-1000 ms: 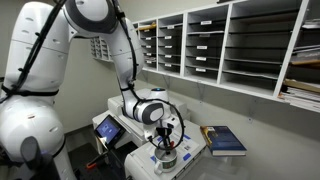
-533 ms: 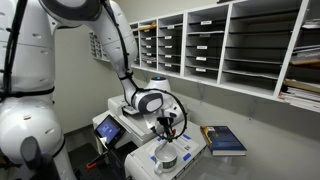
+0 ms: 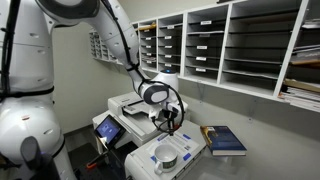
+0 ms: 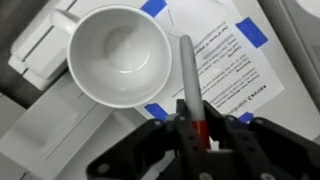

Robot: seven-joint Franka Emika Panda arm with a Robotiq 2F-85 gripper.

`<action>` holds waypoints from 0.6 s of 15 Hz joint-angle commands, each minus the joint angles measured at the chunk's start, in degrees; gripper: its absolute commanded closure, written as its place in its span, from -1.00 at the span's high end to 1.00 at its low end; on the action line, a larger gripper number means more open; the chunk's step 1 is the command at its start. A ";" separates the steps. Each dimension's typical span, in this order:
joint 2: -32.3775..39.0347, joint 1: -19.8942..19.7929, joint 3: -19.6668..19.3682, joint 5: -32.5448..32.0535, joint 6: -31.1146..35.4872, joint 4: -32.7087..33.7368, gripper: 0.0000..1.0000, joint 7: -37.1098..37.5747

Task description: Pick up the pen from the mug cup and put it on the countertop.

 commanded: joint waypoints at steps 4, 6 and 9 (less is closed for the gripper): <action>14.04 -0.97 5.00 12.72 -9.03 14.28 -0.90 5.72; 16.92 0.26 4.63 13.23 -6.80 16.97 -0.90 6.72; 18.98 0.78 4.10 12.59 -6.36 19.71 -0.09 7.26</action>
